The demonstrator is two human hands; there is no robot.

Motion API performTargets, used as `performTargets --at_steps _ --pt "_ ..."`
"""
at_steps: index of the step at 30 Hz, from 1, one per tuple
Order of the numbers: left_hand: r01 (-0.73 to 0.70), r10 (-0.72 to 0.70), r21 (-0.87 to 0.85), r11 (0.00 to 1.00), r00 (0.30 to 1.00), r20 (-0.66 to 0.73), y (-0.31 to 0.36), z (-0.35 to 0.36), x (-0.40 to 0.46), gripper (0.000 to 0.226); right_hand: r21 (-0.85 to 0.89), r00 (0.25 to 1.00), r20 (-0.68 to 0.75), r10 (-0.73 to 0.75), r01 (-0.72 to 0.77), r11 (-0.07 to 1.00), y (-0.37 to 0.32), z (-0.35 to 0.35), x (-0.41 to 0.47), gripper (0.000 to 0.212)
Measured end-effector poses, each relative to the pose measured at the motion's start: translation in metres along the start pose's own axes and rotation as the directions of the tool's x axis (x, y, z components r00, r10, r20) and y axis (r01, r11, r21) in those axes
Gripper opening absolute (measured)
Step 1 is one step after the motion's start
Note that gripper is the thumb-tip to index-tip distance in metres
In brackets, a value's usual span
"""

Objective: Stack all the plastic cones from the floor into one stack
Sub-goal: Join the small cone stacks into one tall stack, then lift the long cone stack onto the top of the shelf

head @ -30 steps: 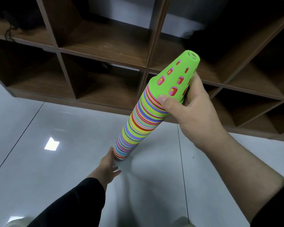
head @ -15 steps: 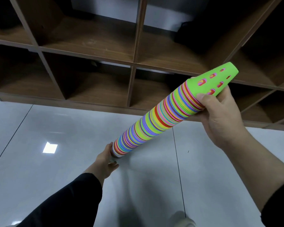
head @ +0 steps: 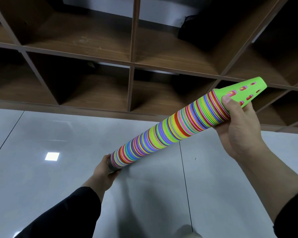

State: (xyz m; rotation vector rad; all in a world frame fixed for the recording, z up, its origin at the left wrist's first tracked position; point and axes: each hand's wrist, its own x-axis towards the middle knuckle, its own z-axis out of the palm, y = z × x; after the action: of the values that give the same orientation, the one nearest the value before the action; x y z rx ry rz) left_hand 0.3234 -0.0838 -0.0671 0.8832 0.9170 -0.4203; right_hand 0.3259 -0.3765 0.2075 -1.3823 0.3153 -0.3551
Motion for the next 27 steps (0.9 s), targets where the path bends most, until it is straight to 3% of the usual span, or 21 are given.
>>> performTargets --at_steps 7,14,19,24,27 --pt "-0.031 0.031 -0.052 0.998 0.999 -0.014 0.008 -0.016 0.005 0.042 0.022 0.999 -0.029 0.02 -0.02 1.0 0.013 -0.005 0.002 0.028" --pt "-0.099 0.09 -0.117 0.988 0.993 -0.079 0.037 -0.017 -0.001 0.036 0.082 1.0 -0.023 0.008 -0.006 0.997 0.011 0.003 0.012 0.036" --pt "-0.199 0.186 -0.151 0.968 0.978 -0.095 0.099 -0.018 -0.019 0.046 0.169 1.0 -0.025 0.005 0.0 0.986 -0.005 0.023 0.015 0.04" --pt "-0.308 0.3 -0.135 0.942 0.951 -0.076 0.175 -0.024 -0.057 0.039 0.296 1.0 0.02 -0.011 0.005 0.955 -0.038 0.055 0.014 0.039" --pt "-0.371 0.363 -0.158 0.915 0.929 -0.077 0.216 -0.023 -0.098 0.039 0.359 1.0 0.015 -0.026 0.019 0.933 -0.069 0.073 0.013 0.05"
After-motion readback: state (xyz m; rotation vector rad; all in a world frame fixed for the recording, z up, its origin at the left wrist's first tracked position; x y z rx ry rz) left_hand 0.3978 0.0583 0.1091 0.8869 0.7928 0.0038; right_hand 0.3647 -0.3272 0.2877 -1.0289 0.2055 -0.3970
